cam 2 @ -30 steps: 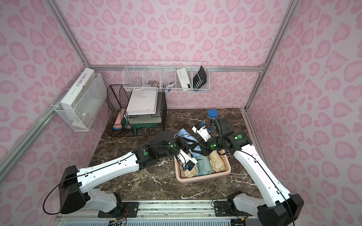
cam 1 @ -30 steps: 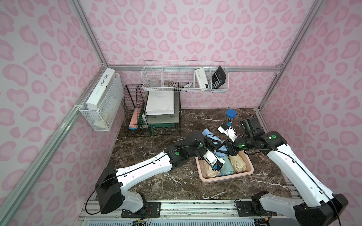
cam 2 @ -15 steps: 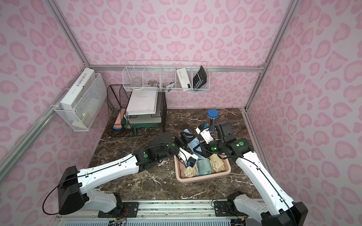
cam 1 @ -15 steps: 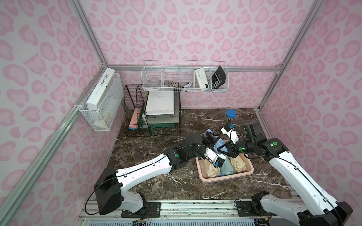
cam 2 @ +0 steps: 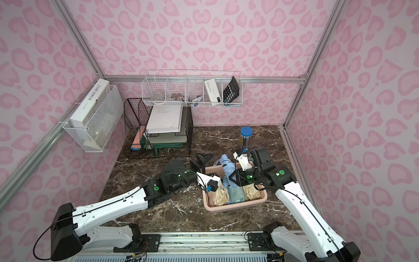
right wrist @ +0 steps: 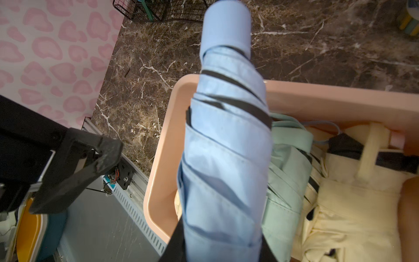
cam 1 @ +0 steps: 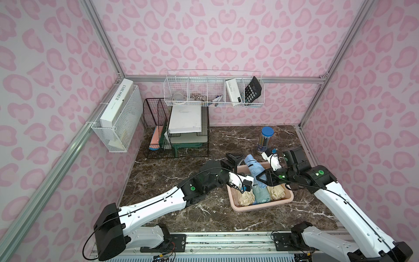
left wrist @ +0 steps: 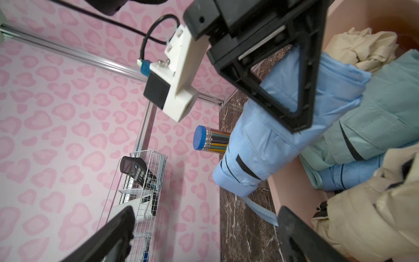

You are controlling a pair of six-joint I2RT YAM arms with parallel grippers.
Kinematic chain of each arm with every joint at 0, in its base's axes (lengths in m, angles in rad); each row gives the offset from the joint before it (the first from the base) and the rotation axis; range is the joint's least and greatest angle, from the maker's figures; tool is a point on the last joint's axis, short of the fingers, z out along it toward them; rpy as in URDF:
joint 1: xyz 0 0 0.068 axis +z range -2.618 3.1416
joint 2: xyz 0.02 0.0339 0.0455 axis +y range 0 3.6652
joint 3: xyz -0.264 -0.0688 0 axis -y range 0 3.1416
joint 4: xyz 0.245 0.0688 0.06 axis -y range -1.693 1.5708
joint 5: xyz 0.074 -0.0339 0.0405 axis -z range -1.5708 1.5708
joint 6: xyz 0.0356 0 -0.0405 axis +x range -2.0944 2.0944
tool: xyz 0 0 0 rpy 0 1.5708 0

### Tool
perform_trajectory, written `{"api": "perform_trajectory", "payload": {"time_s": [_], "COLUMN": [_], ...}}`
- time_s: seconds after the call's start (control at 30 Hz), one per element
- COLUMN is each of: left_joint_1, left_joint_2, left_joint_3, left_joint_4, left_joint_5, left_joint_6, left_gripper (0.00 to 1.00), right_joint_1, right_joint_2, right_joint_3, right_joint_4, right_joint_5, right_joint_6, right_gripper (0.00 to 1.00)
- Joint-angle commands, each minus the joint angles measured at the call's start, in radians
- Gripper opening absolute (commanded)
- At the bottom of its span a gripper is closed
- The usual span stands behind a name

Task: Put the umbrella into the storage box
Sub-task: Pick up the umbrella from the center of the board, then place the umbrella in the storage box.

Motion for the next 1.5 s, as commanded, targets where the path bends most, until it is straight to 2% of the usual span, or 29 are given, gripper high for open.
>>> {"api": "perform_trajectory", "payload": {"time_s": [0.0, 0.17, 0.37, 0.8, 1.03, 1.1, 1.2, 1.3, 1.37, 1.47], "left_joint_1": [0.02, 0.046, 0.054, 0.078, 0.092, 0.097, 0.104, 0.111, 0.115, 0.126], "left_joint_2": [-0.026, -0.05, -0.064, -0.08, -0.073, -0.067, -0.063, -0.063, -0.063, -0.062], "left_joint_3": [-0.01, -0.01, -0.014, 0.0, 0.002, 0.008, 0.021, 0.024, 0.023, 0.026], "left_joint_4": [0.043, 0.032, 0.0, -0.082, -0.121, -0.137, -0.176, -0.201, -0.212, -0.221], "left_joint_5": [-0.066, -0.151, -0.226, -0.396, -0.45, -0.472, -0.499, -0.518, -0.527, -0.54], "left_joint_6": [-0.179, -0.377, -0.56, -0.831, -0.944, -0.975, -1.024, -1.067, -1.089, -1.12], "left_gripper": [0.98, 0.98, 0.98, 0.98, 0.98, 0.98, 0.98, 0.98, 0.98, 0.98], "right_joint_1": [0.022, 0.08, 0.169, 0.269, 0.315, 0.324, 0.329, 0.331, 0.329, 0.328], "right_joint_2": [-0.014, -0.019, 0.002, 0.043, 0.083, 0.094, 0.108, 0.107, 0.087, 0.058], "right_joint_3": [0.002, -0.008, -0.056, -0.174, -0.229, -0.243, -0.246, -0.211, -0.183, -0.142], "right_joint_4": [-0.025, -0.063, -0.001, 0.158, 0.209, 0.222, 0.21, 0.176, 0.164, 0.158], "right_joint_5": [0.031, 0.125, 0.221, 0.336, 0.385, 0.384, 0.384, 0.412, 0.44, 0.477], "right_joint_6": [0.069, 0.14, 0.217, 0.325, 0.352, 0.365, 0.373, 0.362, 0.349, 0.319], "right_gripper": [0.0, 0.0, 0.0, 0.0, 0.01, 0.12, 0.38, 0.57, 0.65, 0.71]}}
